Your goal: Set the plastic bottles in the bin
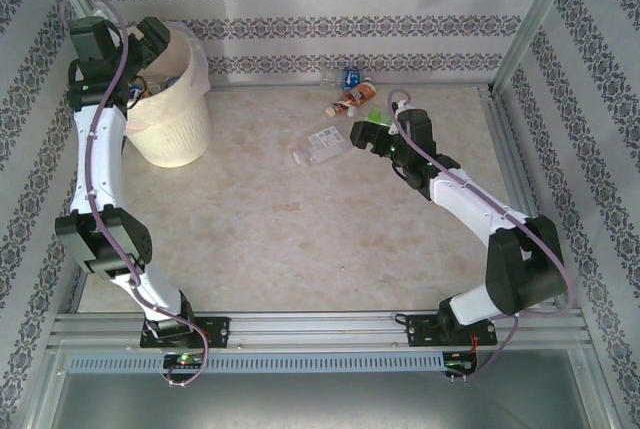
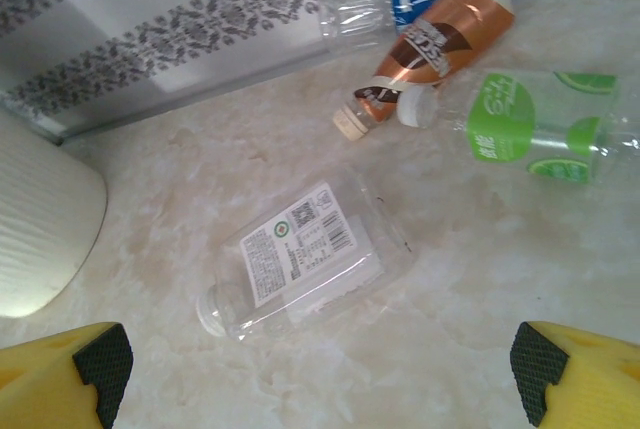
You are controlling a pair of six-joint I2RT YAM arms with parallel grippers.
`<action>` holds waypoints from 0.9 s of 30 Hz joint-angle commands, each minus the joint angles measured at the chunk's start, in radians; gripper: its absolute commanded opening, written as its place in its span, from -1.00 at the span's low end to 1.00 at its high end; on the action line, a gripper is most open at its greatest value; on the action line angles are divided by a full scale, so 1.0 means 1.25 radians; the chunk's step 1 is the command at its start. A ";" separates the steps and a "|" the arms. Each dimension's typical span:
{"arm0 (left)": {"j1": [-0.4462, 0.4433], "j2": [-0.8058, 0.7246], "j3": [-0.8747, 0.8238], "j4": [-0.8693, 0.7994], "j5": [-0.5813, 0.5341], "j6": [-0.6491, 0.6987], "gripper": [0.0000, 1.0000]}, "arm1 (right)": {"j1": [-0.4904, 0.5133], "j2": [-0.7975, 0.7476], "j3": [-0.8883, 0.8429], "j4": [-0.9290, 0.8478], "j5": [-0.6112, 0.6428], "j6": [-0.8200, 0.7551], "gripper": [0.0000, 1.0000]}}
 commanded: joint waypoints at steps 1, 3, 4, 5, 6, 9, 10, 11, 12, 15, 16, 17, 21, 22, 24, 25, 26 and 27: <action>-0.032 -0.044 -0.014 0.053 0.046 -0.019 0.99 | -0.017 0.016 0.018 -0.006 0.015 0.078 0.96; -0.057 -0.051 -0.026 0.054 0.045 -0.010 0.99 | -0.026 0.021 0.015 -0.009 0.023 0.109 0.96; -0.070 -0.053 -0.030 0.055 0.047 -0.008 0.99 | -0.030 0.022 0.013 -0.008 0.027 0.122 0.96; -0.086 -0.054 -0.034 0.055 0.048 -0.002 0.99 | -0.035 0.024 0.010 -0.007 0.030 0.134 0.96; -0.104 -0.055 -0.037 0.053 0.047 0.005 0.99 | -0.038 0.026 0.007 -0.007 0.029 0.145 0.96; -0.170 -0.047 -0.034 0.033 0.029 0.046 0.99 | -0.047 0.030 0.002 -0.008 0.030 0.168 0.96; -0.196 -0.042 -0.029 0.018 0.013 0.067 0.99 | -0.051 0.030 -0.001 -0.008 0.029 0.175 0.96; -0.219 -0.036 -0.024 0.007 -0.003 0.084 0.99 | -0.053 0.030 -0.003 -0.008 0.027 0.179 0.96; -0.246 -0.029 -0.022 -0.001 -0.015 0.104 0.99 | -0.056 0.029 -0.006 -0.008 0.024 0.182 0.96; -0.325 0.009 -0.006 -0.022 -0.043 0.185 0.99 | -0.061 0.024 -0.010 -0.008 0.016 0.186 0.96; -0.356 0.026 0.008 -0.046 -0.070 0.226 1.00 | -0.064 0.023 -0.011 -0.009 0.010 0.188 0.96; -0.381 0.043 0.022 -0.066 -0.093 0.261 1.00 | -0.065 0.021 -0.012 -0.011 0.005 0.188 0.96; -0.461 0.127 0.069 -0.118 -0.048 0.404 0.99 | -0.070 0.013 -0.011 -0.023 -0.002 0.185 0.96; -0.478 0.151 0.084 -0.134 -0.022 0.446 1.00 | -0.070 0.011 -0.011 -0.026 -0.002 0.183 0.96; -0.511 0.182 0.094 -0.153 -0.025 0.527 0.99 | -0.073 0.003 -0.013 -0.033 0.001 0.178 0.96; -0.528 0.197 0.094 -0.158 -0.027 0.576 0.99 | -0.074 -0.001 -0.014 -0.037 0.003 0.175 0.96; -0.538 0.209 0.094 -0.161 -0.021 0.616 0.99 | -0.075 -0.005 -0.015 -0.039 0.005 0.172 0.96; -0.547 0.224 0.096 -0.167 -0.009 0.656 0.99 | -0.076 -0.010 -0.017 -0.041 0.008 0.170 0.96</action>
